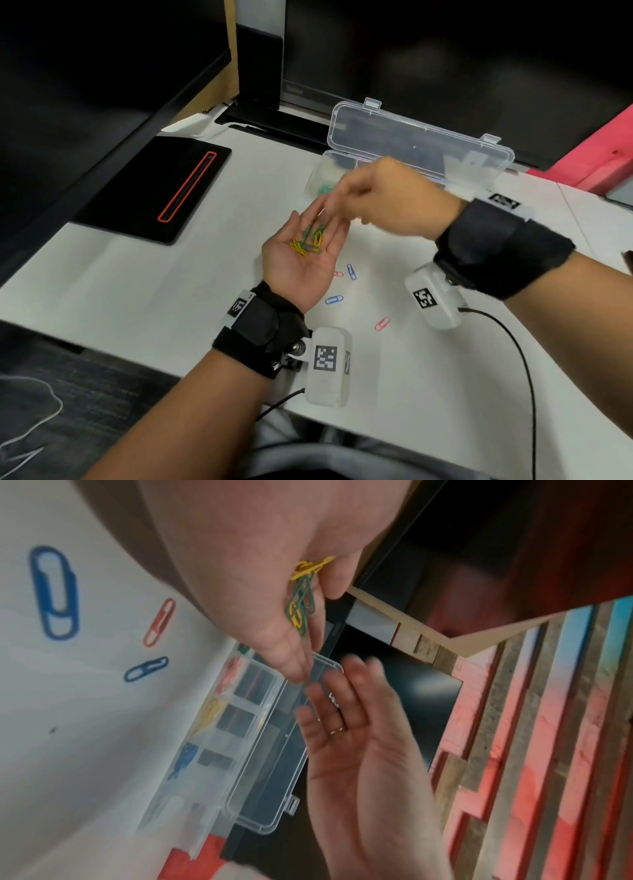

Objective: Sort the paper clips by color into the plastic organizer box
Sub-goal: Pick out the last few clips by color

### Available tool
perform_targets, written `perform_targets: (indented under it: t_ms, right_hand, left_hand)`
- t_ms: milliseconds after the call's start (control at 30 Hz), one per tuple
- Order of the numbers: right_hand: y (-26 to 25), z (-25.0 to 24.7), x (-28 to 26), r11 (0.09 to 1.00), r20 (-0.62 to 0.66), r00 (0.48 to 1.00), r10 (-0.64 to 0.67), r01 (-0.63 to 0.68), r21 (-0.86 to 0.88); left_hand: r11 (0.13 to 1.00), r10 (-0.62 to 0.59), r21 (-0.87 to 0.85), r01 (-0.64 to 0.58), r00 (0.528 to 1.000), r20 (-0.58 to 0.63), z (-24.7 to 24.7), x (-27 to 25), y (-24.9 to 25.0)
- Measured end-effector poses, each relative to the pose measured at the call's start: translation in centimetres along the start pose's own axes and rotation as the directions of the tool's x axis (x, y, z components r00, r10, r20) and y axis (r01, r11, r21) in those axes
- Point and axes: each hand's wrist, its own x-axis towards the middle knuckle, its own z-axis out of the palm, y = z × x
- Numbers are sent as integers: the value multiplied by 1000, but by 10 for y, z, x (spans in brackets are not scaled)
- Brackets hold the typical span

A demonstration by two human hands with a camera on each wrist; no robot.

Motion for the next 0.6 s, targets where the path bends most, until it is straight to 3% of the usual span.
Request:
perform_targets:
  t_ms: [67, 233, 400, 600]
  right_hand:
    - [-1, 6, -15, 967, 91, 991, -94, 113, -227]
    - [5, 7, -32, 910, 99, 978, -183, 207, -360]
    - [10, 3, -50, 848, 167, 976, -140, 205, -489]
    - [28, 10, -65, 839, 102, 986, -135, 169, -517]
  left_hand:
    - [1000, -18, -4, 18, 1000, -3, 4, -5, -7]
    - [994, -77, 81, 75, 997, 25, 13, -17, -29]
    - [984, -161, 74, 164, 986, -37, 15, -25, -41]
    - [972, -204, 115, 205, 979, -19, 12, -33, -50]
